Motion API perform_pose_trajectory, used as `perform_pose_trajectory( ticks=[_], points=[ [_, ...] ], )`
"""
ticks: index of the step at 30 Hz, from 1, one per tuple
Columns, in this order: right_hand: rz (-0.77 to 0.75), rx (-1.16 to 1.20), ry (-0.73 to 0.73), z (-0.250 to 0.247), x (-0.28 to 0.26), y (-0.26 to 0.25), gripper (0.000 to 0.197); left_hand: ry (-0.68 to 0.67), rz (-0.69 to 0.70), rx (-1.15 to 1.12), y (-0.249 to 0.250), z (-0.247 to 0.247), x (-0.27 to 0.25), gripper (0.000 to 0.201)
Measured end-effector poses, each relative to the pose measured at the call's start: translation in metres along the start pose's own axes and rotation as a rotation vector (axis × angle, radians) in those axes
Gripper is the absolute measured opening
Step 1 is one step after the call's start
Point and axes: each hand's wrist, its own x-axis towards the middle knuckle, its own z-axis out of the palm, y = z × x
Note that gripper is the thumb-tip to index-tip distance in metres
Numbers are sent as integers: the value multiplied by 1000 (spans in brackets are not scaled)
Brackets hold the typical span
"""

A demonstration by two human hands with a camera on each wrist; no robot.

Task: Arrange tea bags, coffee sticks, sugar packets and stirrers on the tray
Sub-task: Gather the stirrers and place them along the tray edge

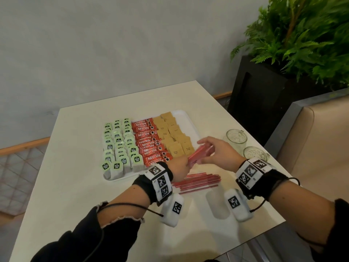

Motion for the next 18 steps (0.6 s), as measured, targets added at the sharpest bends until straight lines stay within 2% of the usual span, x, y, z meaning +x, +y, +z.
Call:
perform_pose_trajectory(
  ticks=[2, 5, 7, 9, 12, 13, 15, 17, 18],
  points=[
    [-3, 98, 48, -1, 4, -7, 72, 7, -18, -237, -3, -6, -3, 19],
    [22, 337, 102, 3, 11, -20, 66, 9, -40, -494, -3, -13, -6, 15],
    [19, 421, 101, 5, 14, -29, 52, 3, -14, -537, -4, -15, -5, 12],
    [1, 422, 20, 5, 17, -36, 39, -15, 4, -560, -3, -18, -7, 5],
    [-23, 413, -14, 8, 24, -39, 39, 5, -4, -608, -7, -21, -5, 7],
    [-32, 411, 10, 10, 26, -38, 49, 35, -14, -658, -10, -22, -4, 12],
    [-76, 338, -3, 12, 27, -38, 86, 112, -56, -828, -14, -27, 3, 20],
    [-150, 165, -94, 14, 24, -41, 119, 175, -109, -1010, -17, -32, 10, 23],
    [-191, 86, -150, 15, 23, -43, 127, 193, -119, -1106, -16, -35, 11, 20]
  ],
)
